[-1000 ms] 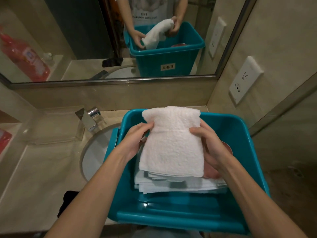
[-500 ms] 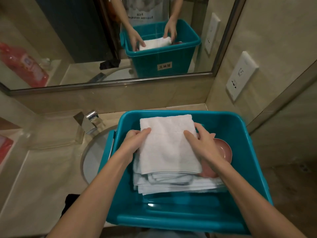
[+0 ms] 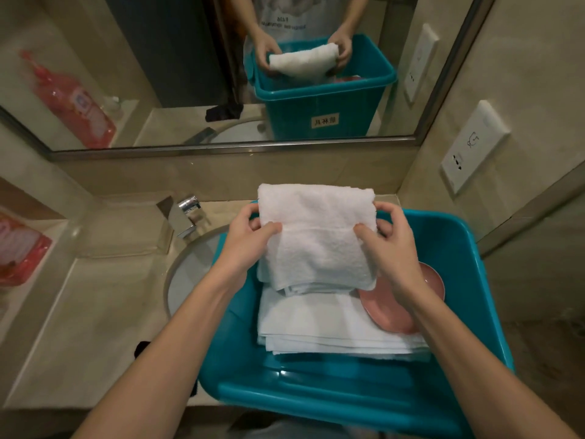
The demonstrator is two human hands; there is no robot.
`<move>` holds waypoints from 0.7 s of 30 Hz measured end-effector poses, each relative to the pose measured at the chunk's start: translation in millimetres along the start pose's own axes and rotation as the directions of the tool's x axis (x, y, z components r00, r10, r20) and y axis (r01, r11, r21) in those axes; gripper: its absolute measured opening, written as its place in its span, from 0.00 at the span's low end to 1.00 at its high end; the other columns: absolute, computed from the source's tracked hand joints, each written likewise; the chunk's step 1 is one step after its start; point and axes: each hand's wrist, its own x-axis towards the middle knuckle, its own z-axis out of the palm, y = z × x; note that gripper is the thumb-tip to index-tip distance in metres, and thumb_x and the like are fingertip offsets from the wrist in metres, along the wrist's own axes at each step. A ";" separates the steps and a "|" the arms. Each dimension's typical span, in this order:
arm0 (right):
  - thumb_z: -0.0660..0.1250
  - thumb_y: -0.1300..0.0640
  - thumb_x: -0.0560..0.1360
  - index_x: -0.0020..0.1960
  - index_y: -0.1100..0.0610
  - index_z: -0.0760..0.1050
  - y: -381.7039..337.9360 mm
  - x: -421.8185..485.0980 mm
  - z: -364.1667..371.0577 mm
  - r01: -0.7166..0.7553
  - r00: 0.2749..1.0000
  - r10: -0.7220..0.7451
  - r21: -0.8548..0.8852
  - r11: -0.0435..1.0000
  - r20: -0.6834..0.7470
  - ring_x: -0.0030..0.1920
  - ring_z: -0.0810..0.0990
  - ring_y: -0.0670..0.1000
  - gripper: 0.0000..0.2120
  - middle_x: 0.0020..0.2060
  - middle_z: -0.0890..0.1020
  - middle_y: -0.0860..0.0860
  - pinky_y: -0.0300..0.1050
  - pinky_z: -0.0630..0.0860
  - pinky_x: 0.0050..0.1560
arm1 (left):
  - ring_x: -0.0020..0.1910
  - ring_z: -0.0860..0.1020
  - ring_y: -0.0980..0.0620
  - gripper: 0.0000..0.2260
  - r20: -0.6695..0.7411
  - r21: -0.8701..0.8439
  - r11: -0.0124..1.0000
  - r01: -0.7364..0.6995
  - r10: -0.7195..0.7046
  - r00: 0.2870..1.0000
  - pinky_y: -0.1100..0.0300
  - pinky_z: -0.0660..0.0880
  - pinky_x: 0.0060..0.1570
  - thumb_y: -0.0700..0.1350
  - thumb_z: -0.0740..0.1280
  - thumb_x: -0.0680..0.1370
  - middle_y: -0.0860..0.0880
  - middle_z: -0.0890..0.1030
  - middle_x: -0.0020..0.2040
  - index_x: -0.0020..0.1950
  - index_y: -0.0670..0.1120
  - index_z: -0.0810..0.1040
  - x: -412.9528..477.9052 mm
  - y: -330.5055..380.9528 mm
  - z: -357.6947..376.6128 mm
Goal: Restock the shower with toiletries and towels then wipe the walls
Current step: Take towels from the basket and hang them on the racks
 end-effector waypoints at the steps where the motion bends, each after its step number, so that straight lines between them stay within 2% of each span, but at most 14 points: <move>1: 0.69 0.60 0.76 0.58 0.47 0.71 -2.7 -4.5 3.7 0.000 1.000 0.000 0.004 1.000 -0.028 0.47 0.84 0.60 0.15 0.46 0.86 0.52 0.63 0.79 0.52 | 0.46 0.85 0.58 0.15 0.011 -0.006 1.000 0.001 -0.001 1.000 0.65 0.81 0.43 0.34 0.68 0.78 0.56 0.87 0.46 0.61 0.49 0.76 -0.2 0.6 -3.8; 3: 0.70 0.58 0.75 0.53 0.46 0.70 -7.9 -15.5 11.0 0.027 0.996 -0.027 -0.004 1.000 -0.081 0.47 0.82 0.65 0.13 0.46 0.85 0.56 0.69 0.78 0.52 | 0.45 0.85 0.58 0.14 0.034 -0.025 1.000 0.008 -0.007 0.999 0.64 0.81 0.41 0.35 0.69 0.77 0.56 0.87 0.45 0.58 0.51 0.76 -0.4 5.1 -11.5; 5: 0.70 0.57 0.74 0.52 0.45 0.71 -15.5 -28.7 18.6 0.072 0.990 -0.077 -0.046 0.996 -0.120 0.48 0.81 0.66 0.11 0.46 0.83 0.58 0.71 0.76 0.53 | 0.46 0.85 0.55 0.14 0.053 -0.057 0.998 0.015 -0.012 0.999 0.61 0.78 0.42 0.34 0.69 0.76 0.54 0.86 0.47 0.56 0.51 0.76 1.7 10.6 -19.7; 7: 0.69 0.61 0.76 0.56 0.49 0.74 -25.0 -44.5 28.4 0.114 0.980 -0.124 -0.077 0.991 -0.154 0.48 0.83 0.57 0.12 0.47 0.84 0.52 0.63 0.80 0.54 | 0.49 0.84 0.51 0.14 0.093 -0.077 0.997 0.011 -0.004 0.996 0.58 0.78 0.45 0.34 0.68 0.75 0.52 0.85 0.49 0.56 0.49 0.76 4.0 15.5 -28.3; 9: 0.67 0.66 0.77 0.60 0.54 0.75 -34.8 -61.2 37.6 0.164 0.962 -0.186 -0.120 0.979 -0.200 0.48 0.83 0.49 0.14 0.48 0.84 0.48 0.52 0.80 0.50 | 0.47 0.84 0.52 0.15 0.164 -0.083 0.997 -0.007 0.021 0.986 0.57 0.80 0.45 0.34 0.67 0.75 0.52 0.85 0.49 0.58 0.48 0.76 4.5 21.0 -33.6; 12: 0.67 0.65 0.77 0.62 0.54 0.76 -47.8 -90.1 44.6 0.203 0.922 -0.253 -0.192 0.960 -0.293 0.52 0.82 0.49 0.15 0.52 0.83 0.49 0.52 0.80 0.54 | 0.41 0.84 0.56 0.15 0.283 -0.111 0.992 -0.052 0.082 0.956 0.58 0.81 0.44 0.34 0.66 0.76 0.53 0.84 0.45 0.61 0.46 0.76 0.6 34.1 -35.9; 17: 0.67 0.65 0.77 0.62 0.53 0.75 -73.7 -149.1 30.1 0.227 0.820 -0.327 -0.258 0.939 -0.470 0.51 0.83 0.49 0.15 0.50 0.84 0.51 0.57 0.82 0.54 | 0.42 0.80 0.56 0.14 0.430 -0.139 0.980 -0.140 0.187 0.883 0.60 0.77 0.41 0.36 0.65 0.76 0.55 0.83 0.44 0.61 0.45 0.76 -24.7 55.4 -11.3; 21: 0.69 0.65 0.78 0.65 0.54 0.74 -89.3 -211.4 0.1 0.206 0.711 -0.351 -0.297 0.933 -0.609 0.54 0.83 0.51 0.17 0.52 0.83 0.47 0.58 0.82 0.55 | 0.40 0.81 0.66 0.13 0.598 -0.158 0.961 -0.228 0.277 0.752 0.69 0.76 0.37 0.37 0.66 0.78 0.55 0.82 0.48 0.62 0.45 0.75 -70.9 73.3 27.3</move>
